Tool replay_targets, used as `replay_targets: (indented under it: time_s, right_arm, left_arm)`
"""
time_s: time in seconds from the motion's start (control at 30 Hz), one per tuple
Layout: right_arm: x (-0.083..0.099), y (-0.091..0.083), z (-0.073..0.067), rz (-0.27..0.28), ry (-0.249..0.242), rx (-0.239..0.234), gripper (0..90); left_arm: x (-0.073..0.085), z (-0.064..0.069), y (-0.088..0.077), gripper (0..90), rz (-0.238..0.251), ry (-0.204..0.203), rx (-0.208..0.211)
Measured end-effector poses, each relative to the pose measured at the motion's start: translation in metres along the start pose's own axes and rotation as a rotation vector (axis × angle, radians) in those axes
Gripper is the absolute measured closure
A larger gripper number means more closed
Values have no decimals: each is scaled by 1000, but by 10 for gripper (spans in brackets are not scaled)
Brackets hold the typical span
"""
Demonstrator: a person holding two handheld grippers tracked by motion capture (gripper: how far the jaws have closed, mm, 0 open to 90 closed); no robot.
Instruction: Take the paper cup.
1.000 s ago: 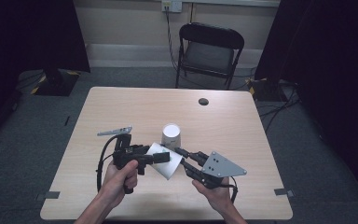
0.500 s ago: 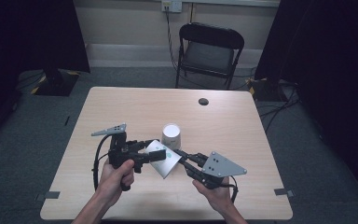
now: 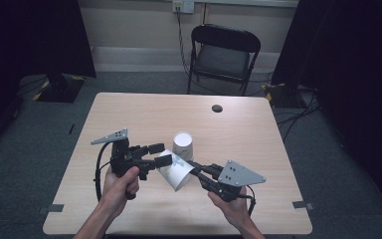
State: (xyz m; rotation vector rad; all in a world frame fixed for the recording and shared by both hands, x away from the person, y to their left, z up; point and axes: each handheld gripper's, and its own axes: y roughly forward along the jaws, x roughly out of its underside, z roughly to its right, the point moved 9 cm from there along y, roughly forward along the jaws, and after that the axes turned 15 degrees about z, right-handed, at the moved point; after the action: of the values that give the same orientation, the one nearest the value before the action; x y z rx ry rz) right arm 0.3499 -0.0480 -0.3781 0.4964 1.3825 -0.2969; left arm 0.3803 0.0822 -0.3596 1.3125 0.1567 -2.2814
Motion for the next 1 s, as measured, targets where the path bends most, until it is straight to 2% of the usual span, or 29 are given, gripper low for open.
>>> replay_targets:
  time_s: [0.1,0.2,0.43,0.57,0.67,0.77,0.97,1.0]
  right_arm:
    - [2,-1,0,-14,20,-6,880]
    - [3,-2,0,-22,47,-11,880]
    - [7,-2,3,-83,90,-11,881]
    - [12,-4,8,-131,115,-1,880]
    - [17,-7,14,-167,143,15,880]
    - [21,-10,19,-201,160,27,880]
    - [27,-17,26,-259,189,49,880]
    - [27,-17,27,-263,192,51,880]
  left_arm:
    - [1,-2,0,188,-2,11,-10]
    - [3,-5,-1,188,-19,70,-37]
    - [5,-10,-2,193,-35,143,-62]
    - [8,-14,-6,200,-66,229,-101]
    - [13,-12,-7,213,-101,294,-100]
    - [19,-9,-7,223,-129,315,-84]
    - [30,-1,-8,225,-187,388,-41]
    - [32,-1,-8,225,-199,412,-41]
